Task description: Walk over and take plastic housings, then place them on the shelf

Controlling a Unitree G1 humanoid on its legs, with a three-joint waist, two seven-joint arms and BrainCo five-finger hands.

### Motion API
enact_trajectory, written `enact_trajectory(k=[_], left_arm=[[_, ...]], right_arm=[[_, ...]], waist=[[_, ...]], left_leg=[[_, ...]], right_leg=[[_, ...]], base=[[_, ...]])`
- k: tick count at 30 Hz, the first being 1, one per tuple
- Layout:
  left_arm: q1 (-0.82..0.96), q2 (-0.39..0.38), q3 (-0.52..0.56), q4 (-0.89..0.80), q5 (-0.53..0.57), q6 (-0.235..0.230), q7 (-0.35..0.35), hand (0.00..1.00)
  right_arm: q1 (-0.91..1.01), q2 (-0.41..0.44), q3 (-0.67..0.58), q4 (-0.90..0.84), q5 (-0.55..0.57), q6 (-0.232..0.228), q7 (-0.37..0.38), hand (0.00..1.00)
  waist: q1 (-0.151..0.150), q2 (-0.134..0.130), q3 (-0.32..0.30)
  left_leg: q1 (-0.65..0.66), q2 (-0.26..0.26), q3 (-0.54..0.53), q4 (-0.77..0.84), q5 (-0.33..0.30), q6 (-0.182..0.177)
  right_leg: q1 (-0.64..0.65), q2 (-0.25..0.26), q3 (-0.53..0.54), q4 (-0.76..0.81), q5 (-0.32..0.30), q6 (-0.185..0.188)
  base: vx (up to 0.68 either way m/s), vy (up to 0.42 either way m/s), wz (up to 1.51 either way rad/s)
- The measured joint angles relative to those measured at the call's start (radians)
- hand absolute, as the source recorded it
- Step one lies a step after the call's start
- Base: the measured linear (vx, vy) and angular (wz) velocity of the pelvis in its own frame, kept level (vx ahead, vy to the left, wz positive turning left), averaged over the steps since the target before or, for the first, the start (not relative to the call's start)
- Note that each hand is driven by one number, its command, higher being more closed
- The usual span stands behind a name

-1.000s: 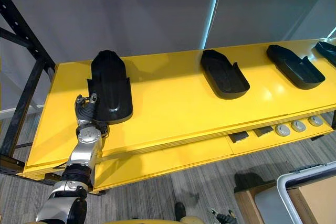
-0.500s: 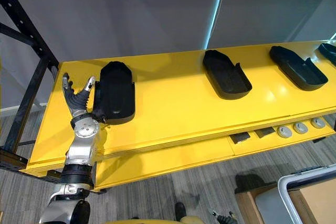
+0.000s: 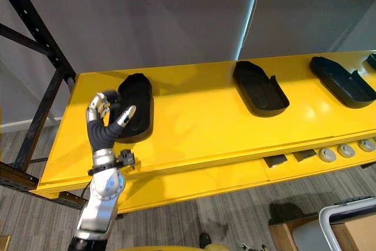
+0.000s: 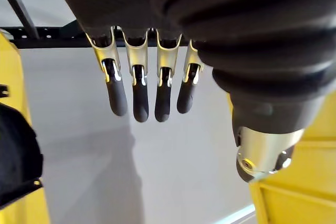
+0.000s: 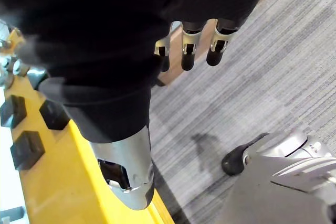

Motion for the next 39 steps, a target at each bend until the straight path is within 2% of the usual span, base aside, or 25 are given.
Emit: enact_trajectory(k=[6,10,17,24,27,28,35,39], left_arm=[[0.036,0.027,-0.005,0.153,0.024,0.001,-0.070,1.00],[0.036,0.027,-0.001,0.224,0.038,0.006,-0.088,1.00],[0.012,0.025,0.001,0.352,0.039,0.041,-0.089,1.00],[-0.085,0.023,0.028,0.443,0.040,0.045,-0.079,1.00],[-0.121,0.025,0.036,0.473,0.040,0.051,-0.065,1.00],[-0.156,0.028,0.039,0.499,0.040,0.060,-0.063,1.00],[-0.247,0.039,0.064,0.576,0.040,0.082,-0.045,1.00],[-0.293,0.060,0.072,0.620,0.038,0.085,-0.043,1.00]], right_arm=[[0.000,-0.001,0.028,-0.009,0.000,-0.001,0.001,0.00],[0.002,-0.003,0.032,-0.010,0.000,-0.001,0.000,0.00],[0.006,-0.010,0.032,-0.015,0.000,0.002,-0.001,0.00],[-0.003,-0.012,0.031,-0.014,-0.001,0.004,-0.003,0.00],[-0.013,-0.012,0.029,-0.008,-0.002,0.005,-0.004,0.00],[-0.022,-0.011,0.021,-0.005,-0.002,0.007,-0.004,0.00],[-0.032,-0.013,0.018,0.002,-0.004,0.016,-0.004,0.00],[-0.033,-0.013,0.019,0.002,-0.023,0.017,-0.004,0.00]], waist=[[0.002,-0.013,-0.014],[0.002,-0.007,-0.028],[-0.002,0.002,-0.044],[-0.006,0.003,-0.045],[-0.014,0.002,-0.044],[-0.026,0.001,-0.044],[-0.033,0.002,-0.043],[-0.052,0.001,-0.040]], left_leg=[[0.003,0.000,-0.001,-0.001,0.000,0.000],[0.010,-0.001,0.003,-0.009,0.004,-0.001],[0.036,-0.004,-0.002,-0.066,0.040,-0.006],[0.035,-0.003,-0.014,-0.092,0.058,-0.012],[0.037,-0.006,-0.014,-0.111,0.070,-0.012],[0.037,-0.007,-0.013,-0.115,0.072,-0.013],[0.037,-0.011,0.007,-0.115,0.072,-0.013],[0.037,-0.013,0.009,-0.115,0.072,-0.013]], right_leg=[[0.002,-0.004,-0.005,0.000,0.000,0.000],[0.003,-0.005,-0.007,-0.001,0.001,-0.001],[0.007,-0.004,-0.025,-0.019,0.009,-0.010],[0.019,0.000,-0.034,-0.064,0.035,-0.016],[0.018,0.000,-0.036,-0.075,0.042,-0.017],[0.021,0.000,-0.034,-0.089,0.052,-0.018],[0.022,0.004,-0.015,-0.110,0.068,-0.019],[0.020,0.005,-0.011,-0.110,0.069,-0.019]], base=[[0.00,0.001,0.02],[-0.01,-0.001,-0.02],[-0.01,-0.017,0.04],[-0.01,-0.012,0.04],[0.00,0.000,-0.01],[-0.01,0.002,-0.05],[-0.01,0.003,-0.08],[-0.01,0.002,-0.03]])
